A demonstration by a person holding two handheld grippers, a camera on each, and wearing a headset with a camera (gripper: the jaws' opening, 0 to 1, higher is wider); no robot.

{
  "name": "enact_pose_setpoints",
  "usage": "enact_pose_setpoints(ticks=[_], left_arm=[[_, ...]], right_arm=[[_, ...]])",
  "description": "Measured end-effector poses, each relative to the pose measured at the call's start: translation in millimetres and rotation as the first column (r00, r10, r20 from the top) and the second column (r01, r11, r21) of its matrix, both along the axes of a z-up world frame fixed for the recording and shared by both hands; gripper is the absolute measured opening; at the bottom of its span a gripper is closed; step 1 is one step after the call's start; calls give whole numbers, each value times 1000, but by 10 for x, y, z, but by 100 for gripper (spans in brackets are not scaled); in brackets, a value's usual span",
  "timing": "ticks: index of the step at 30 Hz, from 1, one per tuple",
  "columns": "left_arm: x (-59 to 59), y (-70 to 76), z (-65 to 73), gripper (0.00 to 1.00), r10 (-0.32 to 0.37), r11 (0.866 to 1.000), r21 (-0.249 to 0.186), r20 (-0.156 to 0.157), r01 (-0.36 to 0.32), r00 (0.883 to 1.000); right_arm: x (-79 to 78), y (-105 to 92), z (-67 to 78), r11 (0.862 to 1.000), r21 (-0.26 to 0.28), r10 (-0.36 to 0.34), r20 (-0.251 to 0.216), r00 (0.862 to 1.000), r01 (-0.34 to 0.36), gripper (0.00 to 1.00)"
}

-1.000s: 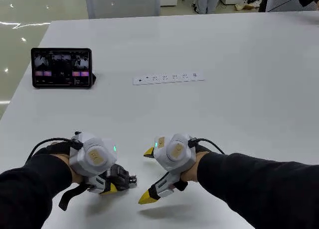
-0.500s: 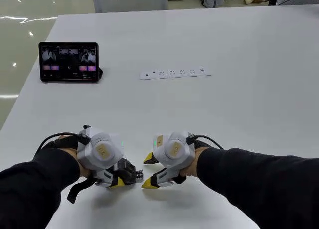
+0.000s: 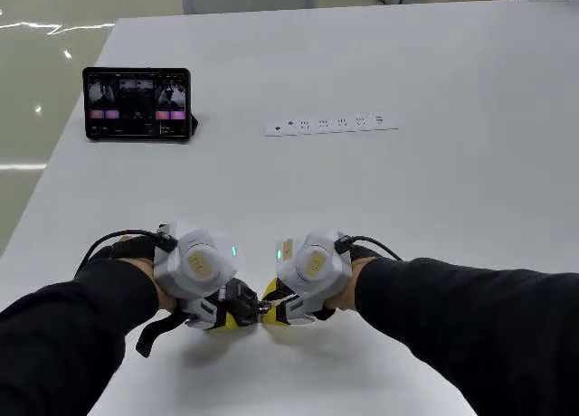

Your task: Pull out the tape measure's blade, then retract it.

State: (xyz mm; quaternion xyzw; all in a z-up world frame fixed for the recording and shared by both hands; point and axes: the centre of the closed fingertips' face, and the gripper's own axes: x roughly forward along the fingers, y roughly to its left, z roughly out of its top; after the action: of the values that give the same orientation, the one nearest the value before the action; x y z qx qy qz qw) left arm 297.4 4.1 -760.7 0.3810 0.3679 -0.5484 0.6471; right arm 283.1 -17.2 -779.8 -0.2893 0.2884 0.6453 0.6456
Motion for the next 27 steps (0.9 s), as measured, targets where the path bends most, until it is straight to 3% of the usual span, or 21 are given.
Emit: enact_pose_setpoints(ticks=[5,8,13,18,21,27], left_arm=[[-2,-4,1,36,1,1000,-2,2,-1,1000],[-16,-11,-6,36,-15,1000,6,5,15,1000],[-8,-4,-2,36,-9,1000,5,2,9,1000],[-9,3,4,36,-4,1000,4,4,4,1000],[-5,-3,13,36,8,1000,-15,9,-8,1000],[8,-3,17,36,15,999,-37,8,-14,1000]], right_arm=[[6,20,9,999,-16,-35,-33,999,35,12],[-12,37,-7,999,-33,2,8,1000,-2,13],[1,29,-8,1000,-13,-13,-15,1000,13,11],[-7,20,-8,1000,-13,7,-1,1000,-7,10],[-3,-4,0,1000,-6,-22,-26,999,22,10],[2,-62,-3,1000,-10,-12,-24,1000,12,10]])
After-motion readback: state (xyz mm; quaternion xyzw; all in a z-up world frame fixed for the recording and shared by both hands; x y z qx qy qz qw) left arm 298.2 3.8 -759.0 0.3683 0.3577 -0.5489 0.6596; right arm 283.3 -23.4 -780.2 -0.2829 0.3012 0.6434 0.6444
